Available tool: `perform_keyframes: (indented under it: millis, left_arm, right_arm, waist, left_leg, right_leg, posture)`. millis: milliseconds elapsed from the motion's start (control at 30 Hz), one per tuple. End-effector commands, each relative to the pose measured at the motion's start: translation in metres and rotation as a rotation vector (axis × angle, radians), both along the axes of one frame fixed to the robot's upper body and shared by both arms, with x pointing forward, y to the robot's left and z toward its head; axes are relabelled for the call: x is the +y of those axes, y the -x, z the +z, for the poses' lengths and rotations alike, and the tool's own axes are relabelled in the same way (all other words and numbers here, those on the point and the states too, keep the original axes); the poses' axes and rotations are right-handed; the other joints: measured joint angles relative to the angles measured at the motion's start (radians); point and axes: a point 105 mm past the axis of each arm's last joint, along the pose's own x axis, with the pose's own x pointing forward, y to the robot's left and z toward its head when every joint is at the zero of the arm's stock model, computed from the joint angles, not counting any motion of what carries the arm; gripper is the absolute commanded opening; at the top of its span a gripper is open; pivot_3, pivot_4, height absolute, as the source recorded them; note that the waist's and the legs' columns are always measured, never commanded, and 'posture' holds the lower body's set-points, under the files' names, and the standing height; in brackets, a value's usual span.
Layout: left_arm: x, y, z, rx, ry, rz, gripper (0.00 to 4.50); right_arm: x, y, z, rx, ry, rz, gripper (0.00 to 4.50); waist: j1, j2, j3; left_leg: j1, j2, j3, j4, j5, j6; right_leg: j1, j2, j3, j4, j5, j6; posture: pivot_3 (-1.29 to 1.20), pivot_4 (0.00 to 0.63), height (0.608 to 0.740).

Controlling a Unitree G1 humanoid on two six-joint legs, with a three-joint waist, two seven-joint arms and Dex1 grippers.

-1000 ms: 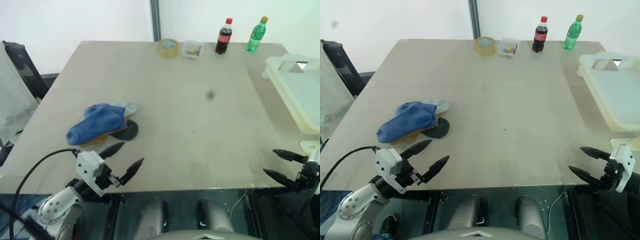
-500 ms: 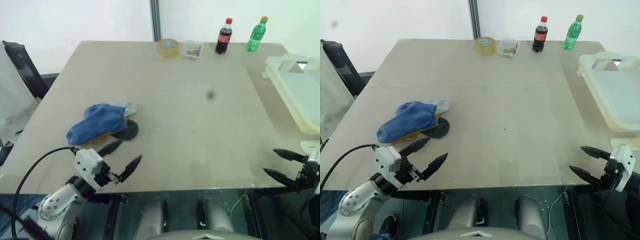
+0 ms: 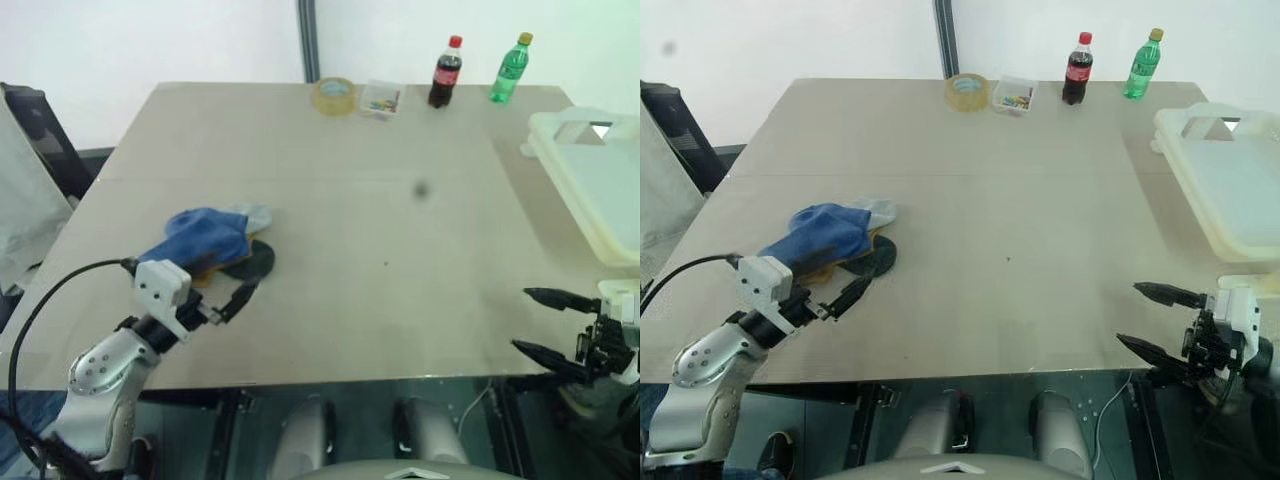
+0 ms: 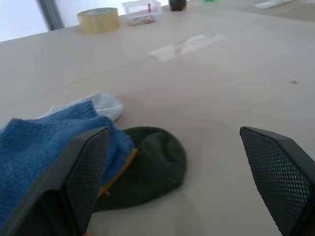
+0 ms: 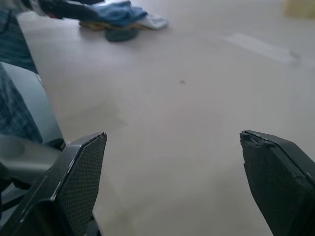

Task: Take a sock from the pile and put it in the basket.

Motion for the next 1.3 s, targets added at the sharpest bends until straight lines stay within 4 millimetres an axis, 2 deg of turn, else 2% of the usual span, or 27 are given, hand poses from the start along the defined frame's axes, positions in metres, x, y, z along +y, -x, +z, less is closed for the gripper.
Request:
perform_keyframes:
  millis: [33, 133, 300, 733, 1133, 1300]
  left_arm:
    - [0.001, -0.011, 0.000, -0.002, -0.047, 0.025, 4.50]
    - [-0.003, -0.020, -0.002, 0.004, -0.074, 0.033, 4.50]
    - [-0.003, -0.030, -0.004, 0.011, -0.090, 0.075, 4.50]
    - [0.003, -0.040, -0.001, -0.025, -0.126, 0.137, 4.50]
    - [0.004, -0.043, 0.011, -0.074, -0.059, 0.168, 4.50]
    - [0.005, -0.044, 0.008, -0.051, -0.031, 0.197, 4.50]
  right_arm:
    - [0.022, -0.001, 0.022, -0.070, -0.009, 0.068, 4.42]
    - [0.031, -0.002, 0.027, -0.084, 0.003, 0.087, 4.42]
    - [0.034, -0.003, 0.029, -0.085, 0.015, 0.076, 4.42]
    - [0.024, -0.003, 0.015, -0.055, 0.061, 0.040, 4.42]
    - [0.017, -0.001, -0.001, -0.032, 0.062, 0.023, 4.42]
    - [0.014, 0.000, -0.004, -0.024, 0.063, 0.014, 4.42]
  waist:
    - [0.001, 0.000, 0.000]
    - [0.004, -0.001, 0.000]
    - [0.003, -0.002, 0.001]
    - [0.003, -0.002, 0.001]
    - [0.002, -0.002, 0.001]
    - [0.002, -0.002, 0.001]
  left_leg:
    - [0.000, 0.000, 0.000, 0.000, 0.000, 0.000]
    - [-0.001, -0.001, -0.001, 0.000, 0.000, 0.000]
    - [-0.001, -0.001, -0.001, 0.000, 0.000, 0.000]
    - [-0.001, -0.001, -0.001, 0.000, 0.000, 0.000]
    - [0.000, -0.001, -0.001, 0.000, 0.000, 0.000]
    - [0.000, -0.001, -0.001, 0.000, 0.000, 0.000]
  right_leg:
    - [0.000, 0.000, 0.000, 0.000, 0.000, 0.000]
    - [0.000, -0.001, 0.000, 0.000, 0.000, 0.000]
    - [0.000, -0.001, 0.000, -0.001, 0.000, 0.000]
    - [0.000, -0.001, 0.000, 0.000, 0.000, 0.000]
    - [0.001, -0.001, 0.000, 0.000, 0.000, 0.000]
    - [0.002, -0.001, -0.001, 0.000, 0.000, 0.000]
  posture:
    - [0.00, 0.150, 0.740]
    - [0.00, 0.150, 0.740]
    - [0.00, 0.150, 0.740]
    - [0.00, 0.150, 0.740]
    - [0.00, 0.150, 0.740]
    - [0.00, 0.150, 0.740]
